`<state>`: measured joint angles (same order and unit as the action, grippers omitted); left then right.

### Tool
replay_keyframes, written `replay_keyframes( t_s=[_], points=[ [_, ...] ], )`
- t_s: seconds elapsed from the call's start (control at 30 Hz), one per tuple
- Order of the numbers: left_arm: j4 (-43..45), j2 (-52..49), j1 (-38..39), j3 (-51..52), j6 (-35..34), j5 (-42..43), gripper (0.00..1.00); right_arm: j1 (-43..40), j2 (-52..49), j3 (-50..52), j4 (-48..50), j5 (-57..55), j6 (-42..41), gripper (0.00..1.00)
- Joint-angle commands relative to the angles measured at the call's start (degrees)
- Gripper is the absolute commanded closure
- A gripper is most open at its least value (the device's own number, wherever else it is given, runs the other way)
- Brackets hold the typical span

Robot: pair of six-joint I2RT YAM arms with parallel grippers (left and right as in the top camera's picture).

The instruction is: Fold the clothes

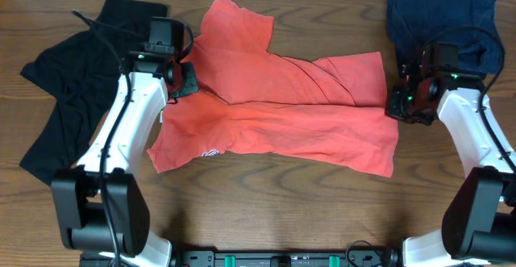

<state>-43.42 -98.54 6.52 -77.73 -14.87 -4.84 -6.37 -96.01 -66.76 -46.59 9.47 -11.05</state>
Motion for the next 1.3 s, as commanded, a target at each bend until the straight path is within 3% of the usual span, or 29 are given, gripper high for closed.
replay_keyframes(
  t_s=[0.0, 0.03, 0.07, 0.3, 0.53, 0.63, 0.8, 1.0, 1.27],
  points=[
    [-0.20, -0.70, 0.04, -0.39, 0.24, 1.42, 0.07, 0.70, -0.26, -0.72, 0.15, 0.74, 0.85, 0.44],
    [-0.17, -0.70, 0.04, -0.39, 0.24, 1.42, 0.03, 0.74, -0.26, -0.72, 0.17, 1.11, 0.85, 0.32],
    [-0.15, -0.68, 0.04, -0.39, 0.24, 1.40, 0.02, 0.74, -0.26, -0.72, 0.17, 1.44, 0.85, 0.26],
    [-1.99, -0.42, -0.02, -2.14, 2.45, 1.49, 0.02, 0.76, 0.85, -2.36, -2.05, 1.62, 1.20, 0.17],
    [-12.76, -0.26, -0.02, -16.09, 7.87, 6.16, 0.02, 0.79, 2.25, -16.00, -13.97, 4.50, 7.17, 0.01],
    [-13.60, -0.74, -0.04, -22.16, 10.78, 11.13, 0.02, 0.81, 2.25, -22.43, -17.14, 4.46, 8.26, 0.01],
    [-11.06, -6.75, -0.04, -30.91, 11.93, 11.98, 0.02, 0.81, 2.23, -27.89, -16.61, 4.09, 9.81, 0.01],
    [-5.49, -22.03, -0.33, -42.53, 15.28, 11.98, 0.02, 1.33, 1.97, -28.15, -16.06, 4.07, 11.58, 0.01],
    [6.56, -35.36, -1.05, -47.78, 15.32, 11.98, 0.02, 3.19, 1.97, -28.00, -18.38, 2.34, 12.46, 0.01]
  ],
)
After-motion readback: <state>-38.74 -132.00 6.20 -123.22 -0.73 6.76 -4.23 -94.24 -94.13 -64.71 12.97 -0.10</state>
